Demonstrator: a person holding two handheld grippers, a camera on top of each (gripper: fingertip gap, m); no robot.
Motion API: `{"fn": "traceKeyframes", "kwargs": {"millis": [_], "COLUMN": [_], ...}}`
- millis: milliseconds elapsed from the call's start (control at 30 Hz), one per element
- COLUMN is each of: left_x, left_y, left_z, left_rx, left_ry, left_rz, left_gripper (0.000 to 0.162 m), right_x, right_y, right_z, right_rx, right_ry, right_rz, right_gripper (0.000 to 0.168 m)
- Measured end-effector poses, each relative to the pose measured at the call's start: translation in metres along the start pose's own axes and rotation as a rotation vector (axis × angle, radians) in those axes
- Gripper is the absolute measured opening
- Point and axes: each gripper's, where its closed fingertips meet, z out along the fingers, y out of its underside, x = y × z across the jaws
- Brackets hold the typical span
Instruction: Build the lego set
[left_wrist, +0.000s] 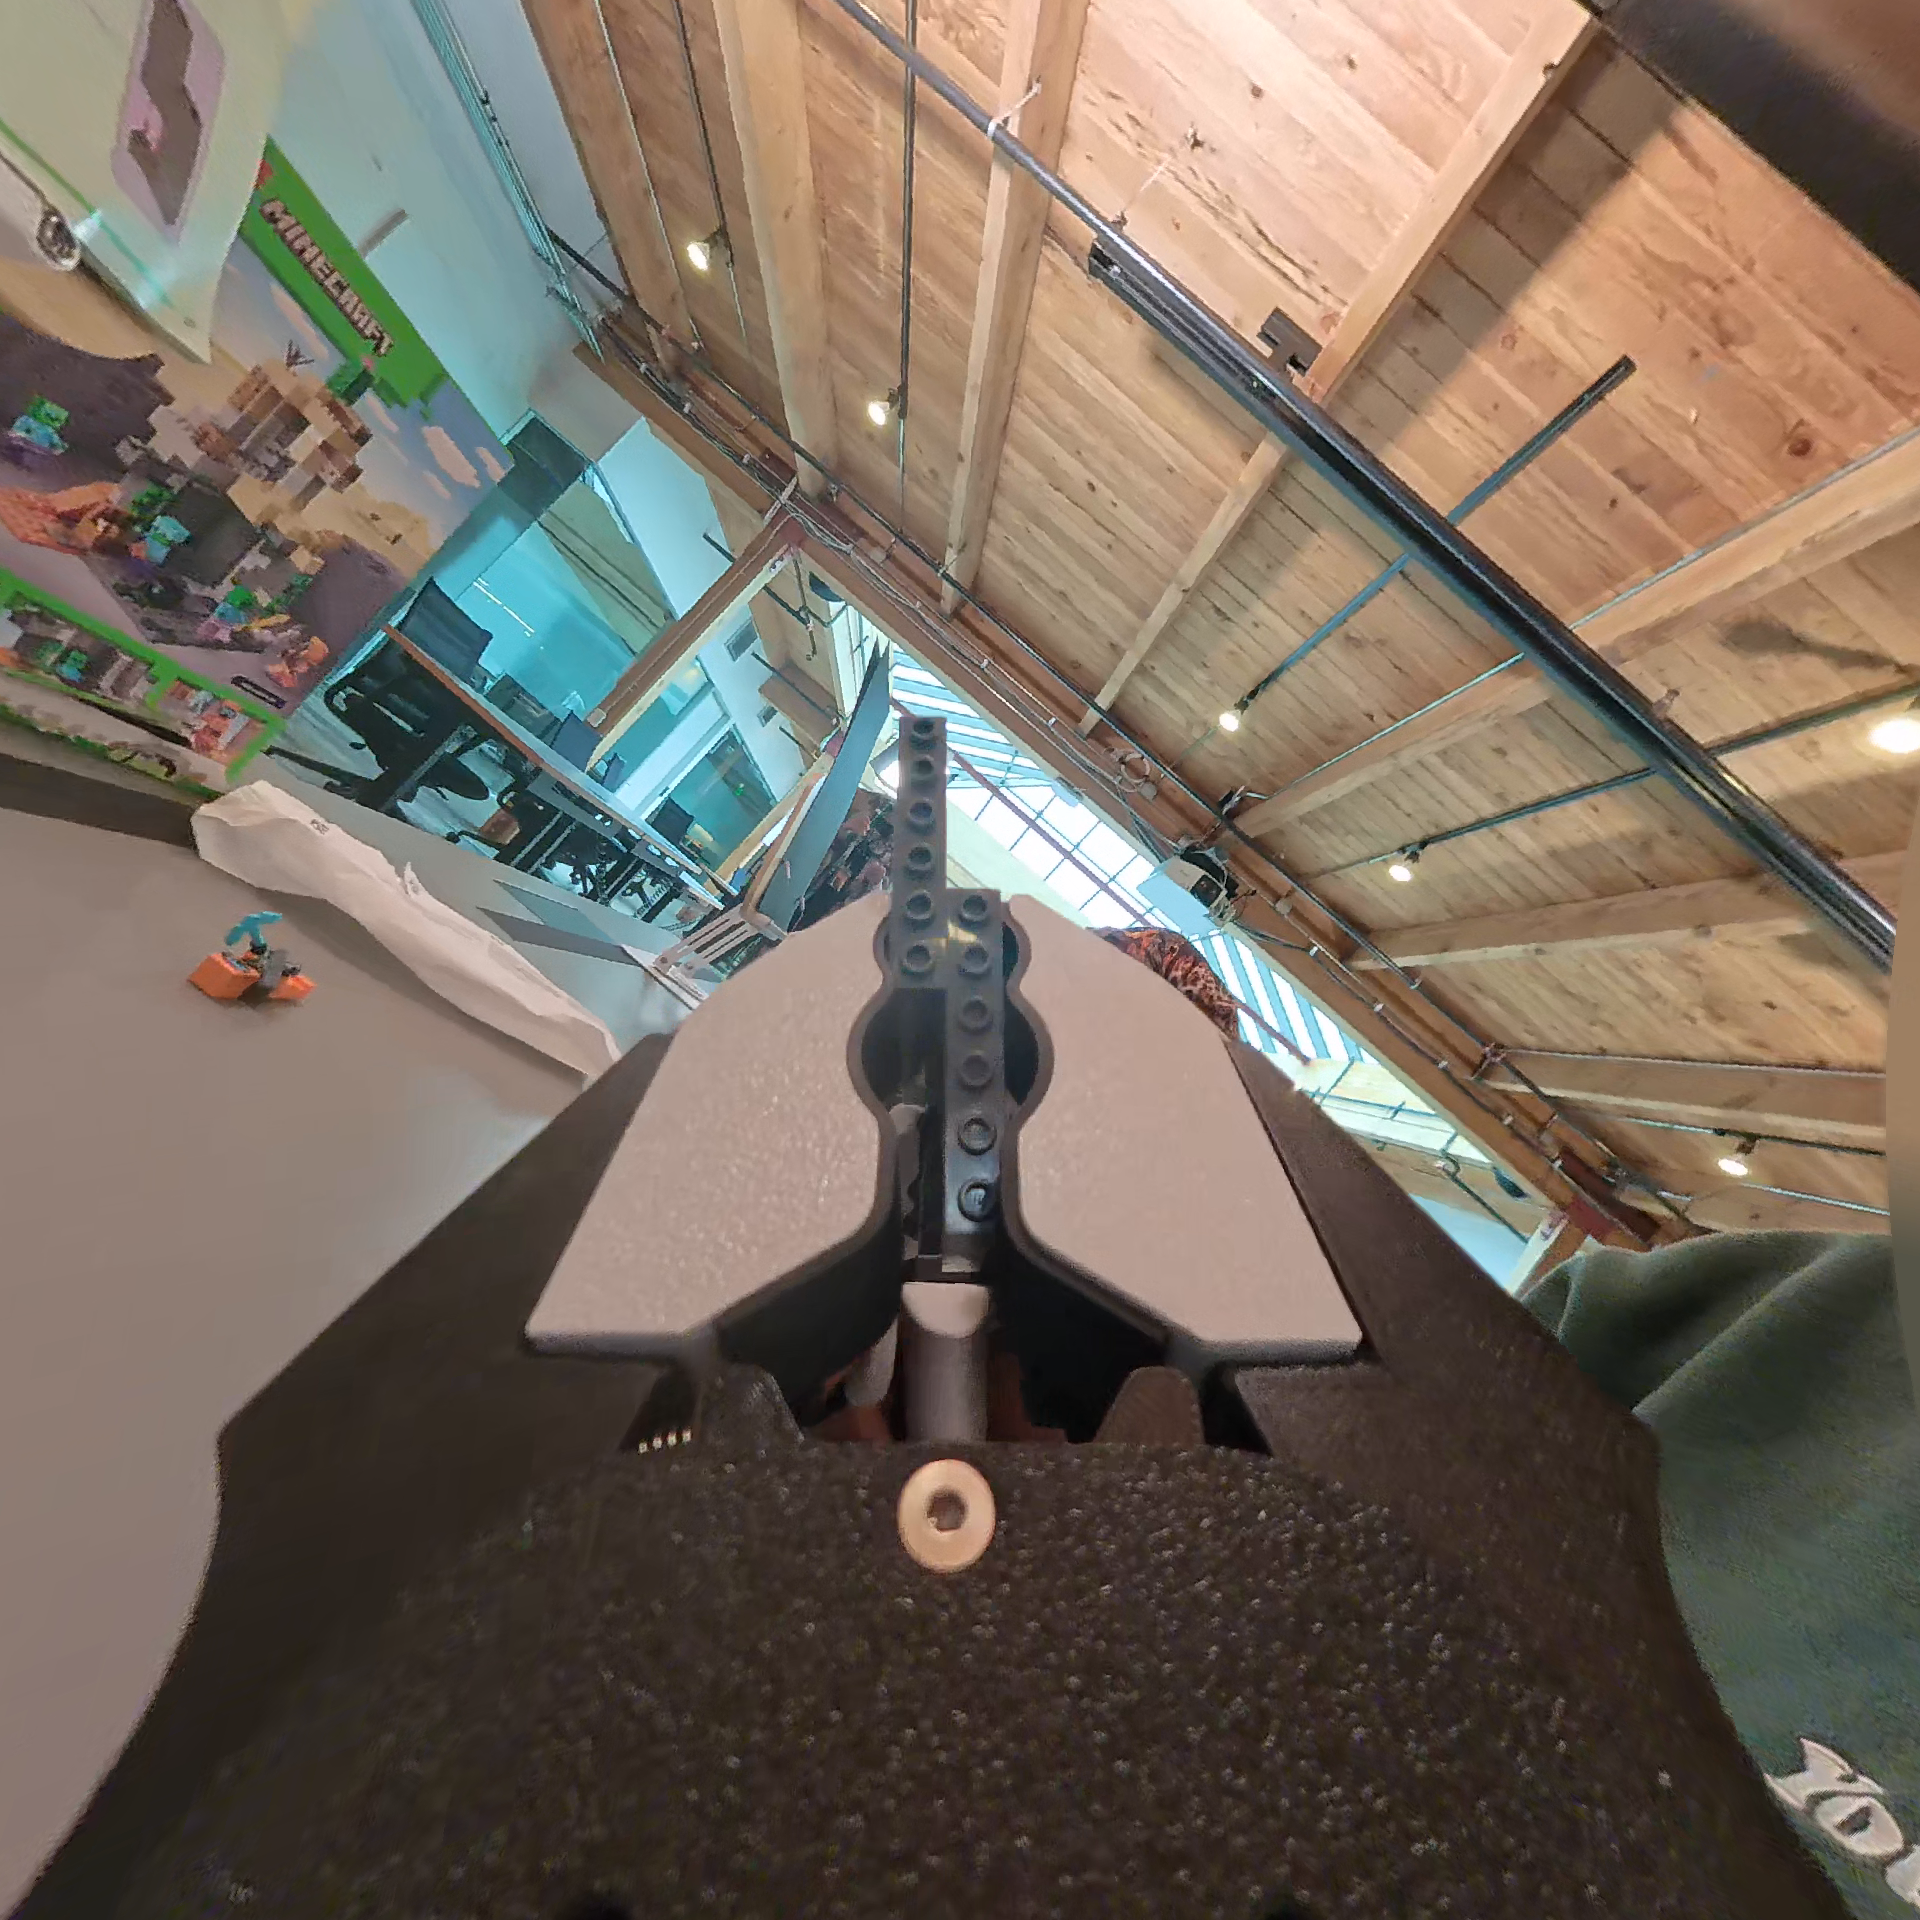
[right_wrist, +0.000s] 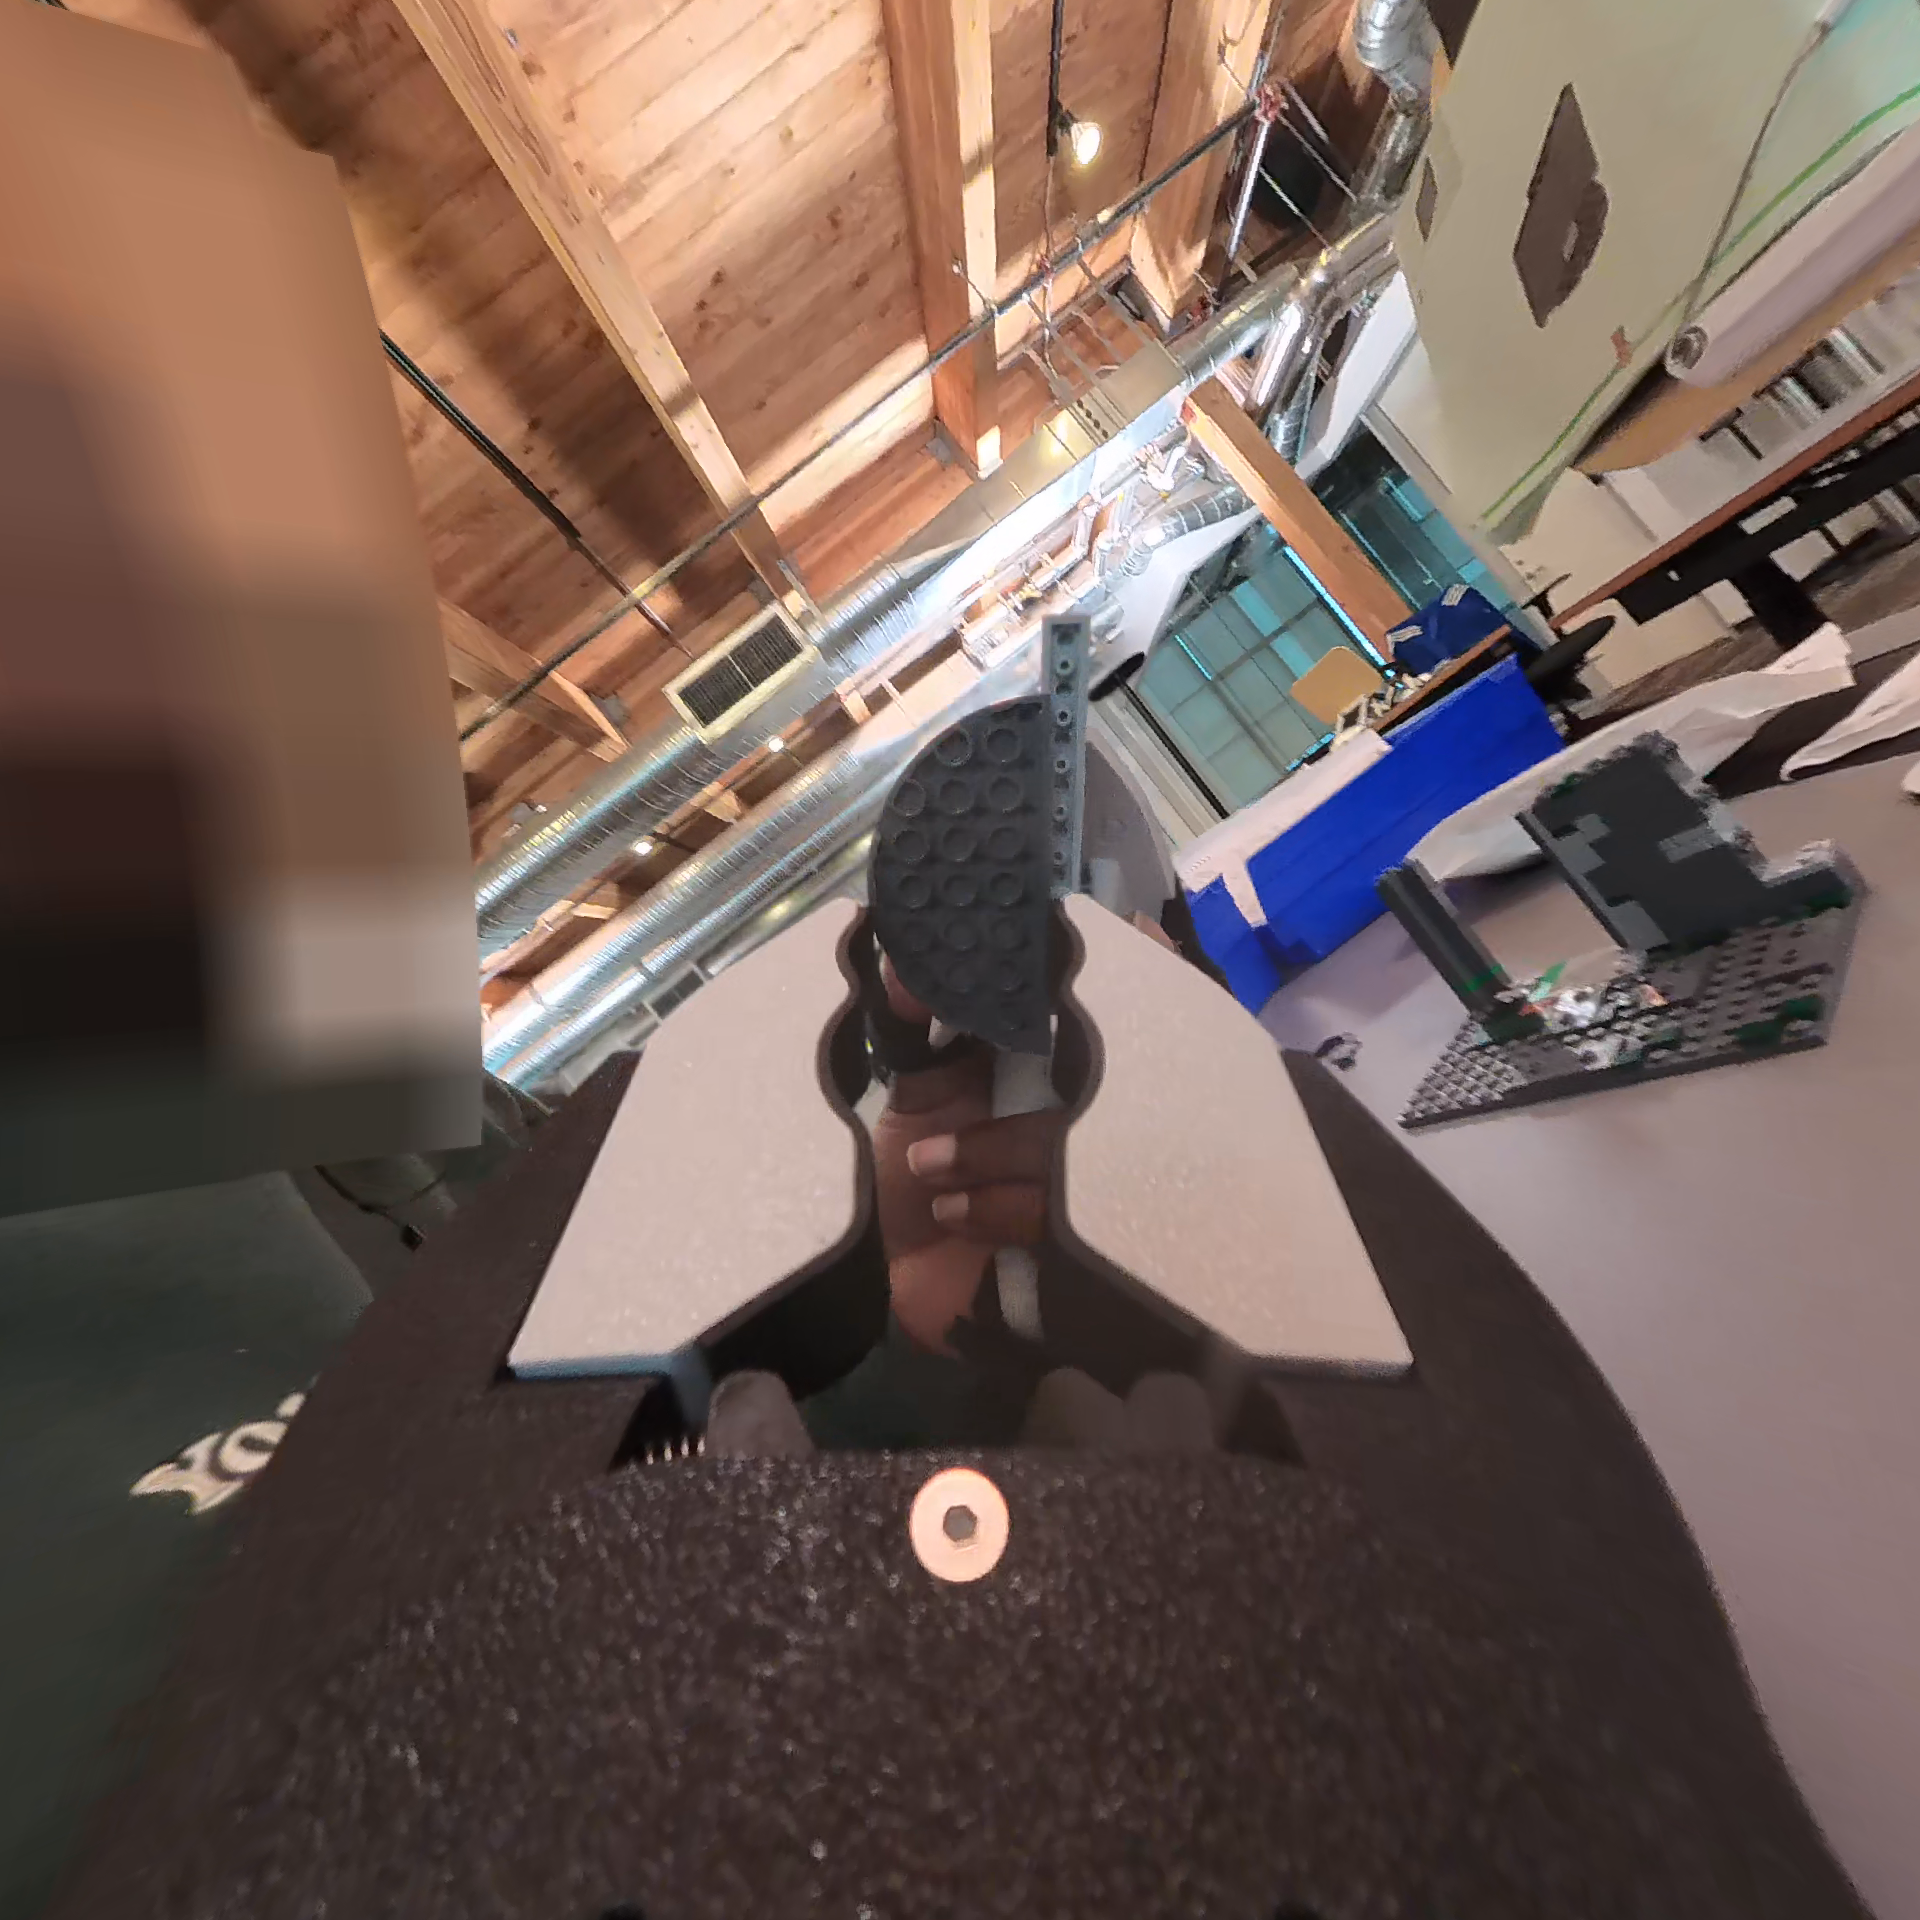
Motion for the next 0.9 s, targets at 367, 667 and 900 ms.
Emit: {"fn": "traceKeyframes", "kwargs": {"millis": [367,667,900], "left_x": [-0.011,-0.014,-0.016], "left_y": [-0.001,0.0,0.001], "left_z": [-0.004,-0.005,-0.005], "left_rx": [0.059,0.055,0.052], "left_ry": [0.005,0.001,0.001], "left_rz": [-0.134,-0.141,-0.148], "left_gripper": [0.014,0.014,0.014], "right_x": [0.009,0.01,0.011], "right_y": [0.004,0.005,0.006], "right_z": [0.002,0.002,0.001], "right_rx": [-0.015,-0.026,-0.055], "right_ry": [0.083,0.081,0.099], "right_rz": [-0.009,0.016,0.011], "right_gripper": [0.031,0.031,0.031]}}
